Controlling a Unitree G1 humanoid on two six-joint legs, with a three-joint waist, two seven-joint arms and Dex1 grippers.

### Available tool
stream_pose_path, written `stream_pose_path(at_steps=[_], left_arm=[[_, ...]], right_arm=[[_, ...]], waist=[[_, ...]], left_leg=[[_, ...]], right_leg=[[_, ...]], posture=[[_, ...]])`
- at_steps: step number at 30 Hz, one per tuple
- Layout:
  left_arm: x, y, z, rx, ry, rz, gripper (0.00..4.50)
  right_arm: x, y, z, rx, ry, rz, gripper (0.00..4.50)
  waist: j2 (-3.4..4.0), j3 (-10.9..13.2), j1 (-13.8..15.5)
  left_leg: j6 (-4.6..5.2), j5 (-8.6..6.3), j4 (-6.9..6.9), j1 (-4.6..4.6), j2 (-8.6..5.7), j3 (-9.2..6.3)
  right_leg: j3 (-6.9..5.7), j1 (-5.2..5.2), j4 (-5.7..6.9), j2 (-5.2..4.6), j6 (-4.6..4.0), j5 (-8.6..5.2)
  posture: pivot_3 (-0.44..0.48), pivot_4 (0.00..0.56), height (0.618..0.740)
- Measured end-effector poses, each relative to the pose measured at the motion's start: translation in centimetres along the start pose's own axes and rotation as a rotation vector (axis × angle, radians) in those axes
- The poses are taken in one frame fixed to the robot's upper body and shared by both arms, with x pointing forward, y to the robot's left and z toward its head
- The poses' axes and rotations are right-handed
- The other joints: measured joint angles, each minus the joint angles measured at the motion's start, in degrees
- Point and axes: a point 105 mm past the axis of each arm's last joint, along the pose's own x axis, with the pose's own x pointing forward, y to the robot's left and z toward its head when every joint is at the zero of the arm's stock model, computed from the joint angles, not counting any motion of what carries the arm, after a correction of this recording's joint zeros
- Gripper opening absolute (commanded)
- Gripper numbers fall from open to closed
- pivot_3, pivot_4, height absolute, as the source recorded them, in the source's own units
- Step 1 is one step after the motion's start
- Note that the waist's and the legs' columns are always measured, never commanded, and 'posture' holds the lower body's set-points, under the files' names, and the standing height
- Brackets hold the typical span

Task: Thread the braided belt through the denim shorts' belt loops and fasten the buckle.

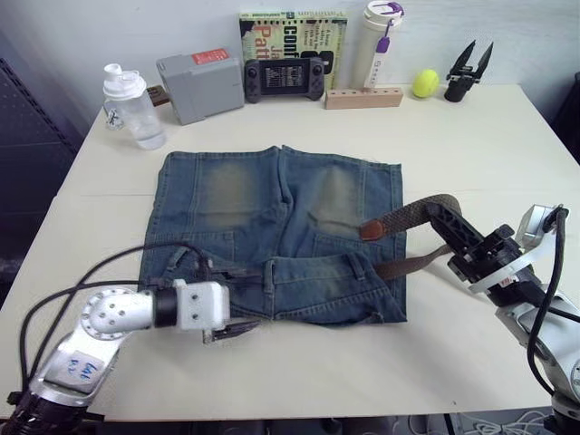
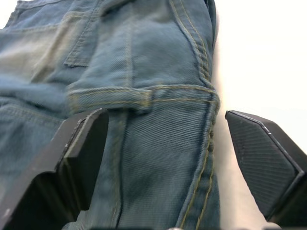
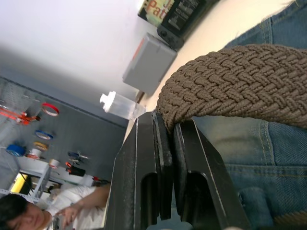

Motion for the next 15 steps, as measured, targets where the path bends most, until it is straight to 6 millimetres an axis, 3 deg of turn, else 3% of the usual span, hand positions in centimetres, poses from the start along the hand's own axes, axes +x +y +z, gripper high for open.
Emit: stream_pose_path(at_steps=[5,10,15], left_arm=[[-2.4,2.2,1.0,-0.138,-0.014,0.006,4.01],[-1.0,3.6,3.6,-0.258,-0.203,-0.005,4.01],[0.8,2.8,3.8,-0.332,-0.252,-0.065,4.01]], right_arm=[[0.0,-0.5,-0.3,-0.025,0.047,-0.046,0.00],[-0.3,-2.2,-0.8,-0.013,0.100,-0.115,0.00],[-0.5,-3.6,-1.7,-0.036,0.153,-0.177,0.00]], waist=[[0.01,0.0,0.0],[-0.01,0.0,0.1],[-0.01,0.0,-0.1]], left_leg=[[0.00,0.00,-0.01,0.00,-0.25,0.03],[0.00,0.00,0.02,-0.02,-0.32,0.01],[-0.01,0.00,0.00,-0.01,-0.32,0.10]], right_leg=[[0.00,-0.01,-0.01,0.03,0.00,0.00],[0.06,0.02,0.00,0.03,0.02,0.01],[0.05,0.01,-0.01,0.10,0.02,0.01]], posture=[[0.000,0.150,0.731],[0.000,0.150,0.731],[0.000,0.150,0.731]])
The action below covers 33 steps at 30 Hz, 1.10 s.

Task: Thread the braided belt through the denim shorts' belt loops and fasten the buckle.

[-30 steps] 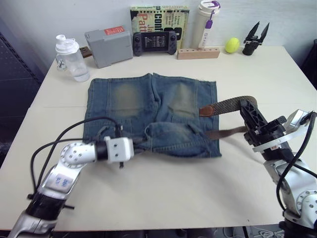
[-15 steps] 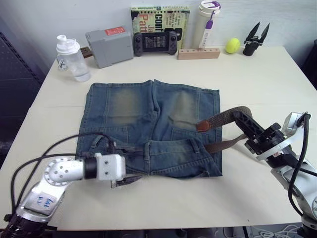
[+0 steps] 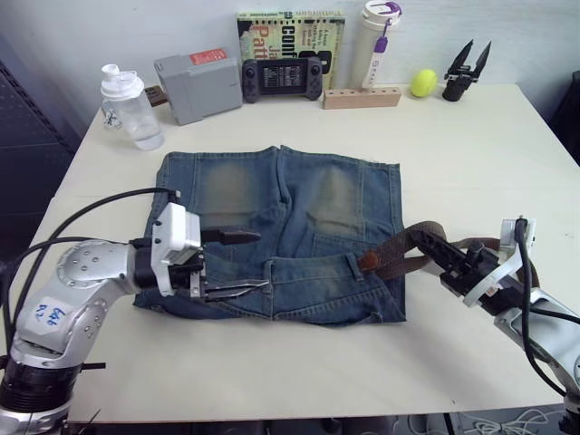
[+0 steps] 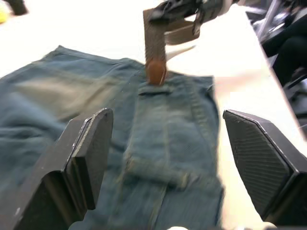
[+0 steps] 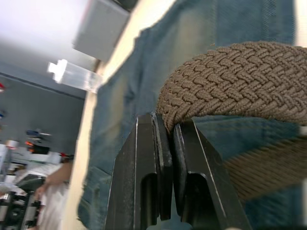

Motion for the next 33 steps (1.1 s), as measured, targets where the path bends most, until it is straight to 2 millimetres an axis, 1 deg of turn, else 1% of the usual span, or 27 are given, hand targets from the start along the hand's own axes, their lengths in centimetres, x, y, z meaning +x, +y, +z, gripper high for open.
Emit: stream_pose_path(at_steps=[3,7,11,19,22,25,29,33], left_arm=[[0.4,-0.2,-0.2,-0.017,-0.010,-0.009,4.01],[0.5,-0.1,-0.1,-0.017,-0.011,-0.010,4.01],[0.8,-0.4,-0.3,-0.018,-0.002,-0.033,4.01],[1.0,-0.3,-0.2,0.000,0.006,-0.038,4.01],[1.0,-0.3,-0.2,0.000,0.006,-0.037,4.01],[1.1,-0.2,-0.2,0.000,0.006,-0.031,4.01],[1.1,-0.1,-0.2,0.002,0.006,-0.021,4.01],[1.1,-0.1,-0.2,0.005,0.005,-0.018,4.01]], right_arm=[[0.0,-1.0,0.1,-0.005,-0.006,-0.039,0.00],[0.3,-1.0,0.4,-0.030,-0.005,-0.040,0.00],[0.7,-1.7,1.3,-0.031,-0.023,-0.062,0.00],[0.7,-2.0,1.0,-0.069,0.012,-0.075,0.00],[0.8,-2.2,1.1,-0.104,0.018,-0.087,0.00],[0.7,-2.4,1.4,-0.194,0.030,-0.115,0.00],[1.0,-2.3,1.7,-0.256,0.030,-0.124,0.00],[1.6,-1.9,1.0,-0.326,0.058,-0.123,0.00]], waist=[[0.00,0.0,0.0],[0.00,0.0,0.1],[0.00,0.0,0.1],[0.00,0.0,0.1],[0.00,0.0,0.1],[0.00,0.0,0.1],[0.00,0.0,0.1],[0.00,0.0,0.1]], left_leg=[[0.00,0.00,0.01,0.00,-0.01,0.04],[0.00,0.00,0.04,0.00,-0.01,0.04],[0.00,0.00,0.02,-0.01,-0.02,0.11],[0.00,0.00,0.03,-0.02,-0.02,0.12],[0.00,0.00,0.03,-0.02,-0.02,0.12],[0.00,0.00,0.03,-0.02,-0.02,0.12],[0.00,0.00,0.03,-0.02,-0.02,0.12],[0.00,0.00,0.03,-0.02,-0.02,0.12]], right_leg=[[0.02,0.00,0.00,-0.01,0.00,0.00],[0.02,0.01,0.00,-0.02,0.00,0.00],[-0.01,0.01,0.00,-0.01,0.00,0.00],[-0.01,0.01,0.00,-0.02,0.00,0.00],[0.00,0.01,0.00,-0.02,0.00,0.00],[0.00,0.01,0.00,-0.02,0.00,0.00],[0.00,0.01,0.00,-0.02,0.00,0.00],[-0.01,0.01,0.00,-0.02,0.00,0.00]], posture=[[0.000,0.150,0.731],[0.000,0.150,0.731],[0.000,0.150,0.731],[0.000,0.150,0.731],[0.000,0.150,0.731],[0.000,0.150,0.731],[0.000,0.150,0.731],[0.000,0.150,0.731]])
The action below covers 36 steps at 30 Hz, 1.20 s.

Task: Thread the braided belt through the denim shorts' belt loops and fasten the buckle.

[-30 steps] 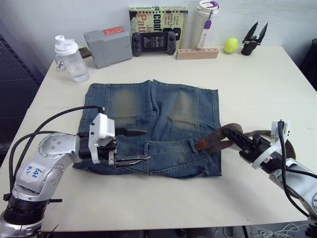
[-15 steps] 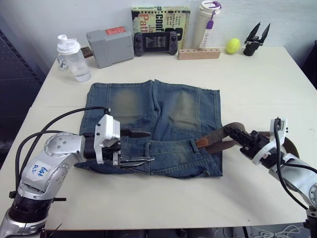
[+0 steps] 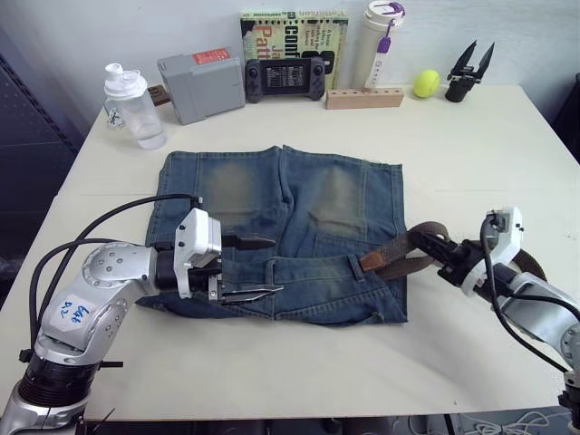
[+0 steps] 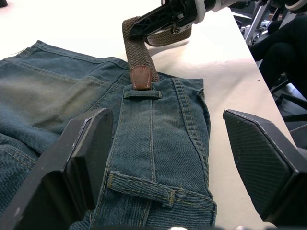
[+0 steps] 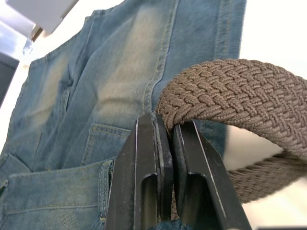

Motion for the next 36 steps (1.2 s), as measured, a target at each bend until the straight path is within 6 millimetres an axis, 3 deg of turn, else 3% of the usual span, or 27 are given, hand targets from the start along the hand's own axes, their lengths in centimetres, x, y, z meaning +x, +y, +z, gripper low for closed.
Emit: stream_pose_path(at_steps=[7,13,15,21,29,36], left_arm=[[0.0,0.0,0.1,0.026,0.004,-0.010,4.01],[0.1,2.0,0.3,0.159,0.063,-0.027,4.01],[1.7,2.9,-0.1,0.252,0.089,-0.073,4.01],[6.8,2.2,-0.9,0.426,0.067,-0.211,4.01],[7.8,2.9,-3.1,0.622,0.124,-0.217,4.01],[9.3,4.0,-2.6,0.751,0.097,-0.158,4.01]], right_arm=[[0.5,0.8,-1.0,-0.097,0.023,0.003,0.00],[0.8,1.4,-2.0,-0.083,0.042,0.022,0.00],[1.1,1.2,-3.3,-0.036,0.077,0.017,0.00],[2.3,1.3,-5.9,0.130,0.135,0.022,0.00],[2.9,1.0,-6.8,0.258,0.142,0.010,0.00],[3.0,0.9,-6.9,0.269,0.141,0.009,0.00]], waist=[[0.00,0.0,0.0],[0.00,0.0,0.0],[-0.01,0.0,0.2],[-0.04,0.0,-0.2],[-0.43,-0.3,-0.3],[-0.76,-0.5,-0.3]], left_leg=[[0.00,0.00,0.01,0.00,-0.01,0.03],[-0.02,0.01,-0.01,0.00,-0.01,0.20],[-0.02,0.01,-0.01,-0.01,-0.06,0.19],[-0.02,0.01,-0.04,-0.01,-0.02,0.22],[-0.02,0.01,-0.03,0.06,0.04,0.22],[-0.02,0.01,-0.03,0.06,0.05,0.21]], right_leg=[[-0.02,0.00,0.00,0.00,0.00,0.00],[-0.03,0.01,-0.01,0.04,0.00,0.00],[-0.05,0.04,-0.03,0.04,0.00,0.00],[-0.02,0.00,-0.05,0.09,0.03,0.01],[-0.02,0.04,-0.01,0.11,0.02,0.01],[-0.03,0.06,-0.01,0.10,0.02,0.01]], posture=[[0.000,0.150,0.731],[0.000,0.150,0.731],[0.000,0.150,0.731],[0.000,0.150,0.731],[0.000,0.150,0.731],[0.000,0.150,0.731]])
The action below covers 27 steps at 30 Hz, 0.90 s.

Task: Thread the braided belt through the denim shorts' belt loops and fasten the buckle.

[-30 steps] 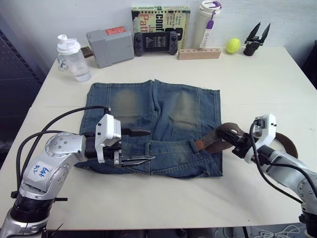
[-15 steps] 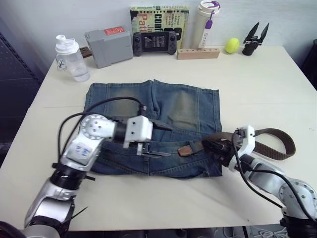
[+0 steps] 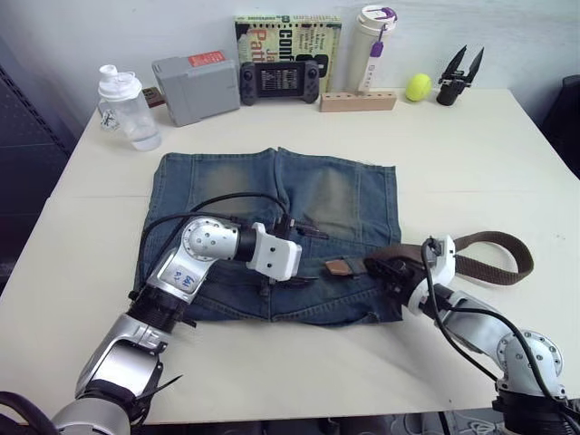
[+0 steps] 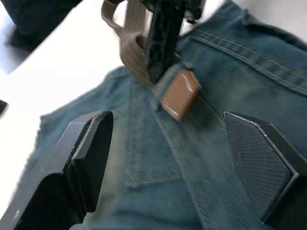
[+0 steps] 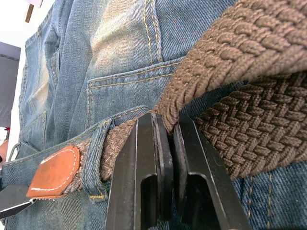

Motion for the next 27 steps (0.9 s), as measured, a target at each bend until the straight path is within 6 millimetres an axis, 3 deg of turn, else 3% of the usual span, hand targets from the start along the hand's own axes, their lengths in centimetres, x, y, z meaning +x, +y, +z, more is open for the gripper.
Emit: stream_pose_path(at_steps=[13,19,20,25,27], left_arm=[[1.4,-0.5,0.3,0.065,-0.027,-0.003,4.01],[1.8,-0.3,-0.6,0.114,0.036,0.017,2.26],[1.9,-0.1,-0.5,0.124,0.037,0.024,1.69],[2.2,-0.2,-0.3,0.153,0.036,0.012,0.03],[2.3,-0.7,0.0,0.186,0.034,-0.023,0.03]], right_arm=[[0.1,0.1,0.0,-0.001,-0.005,-0.003,0.00],[0.2,0.1,0.0,0.000,-0.006,-0.004,0.00],[0.2,0.1,0.0,0.000,-0.007,-0.004,0.00],[0.2,0.1,0.0,0.001,-0.007,-0.007,0.00],[0.2,0.1,0.0,0.001,-0.008,-0.008,0.00]], waist=[[-0.03,0.0,-0.1],[-0.03,0.0,-0.1],[-0.03,0.0,-0.1],[-0.03,0.0,-0.1],[-0.03,0.0,-0.1]], left_leg=[[0.00,0.00,0.00,0.01,0.01,0.00],[0.00,0.00,0.00,0.01,0.01,0.01],[0.00,0.00,0.00,0.00,0.01,0.01],[0.00,0.00,0.00,0.01,0.02,0.01],[0.00,0.00,0.00,0.01,0.02,0.01]], right_leg=[[0.00,0.00,0.00,0.00,0.00,0.00],[0.00,0.00,0.01,0.00,0.00,0.00],[0.00,0.00,0.01,0.00,0.00,0.00],[0.00,0.00,0.02,0.00,0.00,0.00],[0.00,0.00,0.02,0.00,0.00,0.00]], posture=[[0.000,0.150,0.731],[0.000,0.150,0.731],[0.000,0.150,0.731],[0.000,0.150,0.731],[0.000,0.150,0.731]])
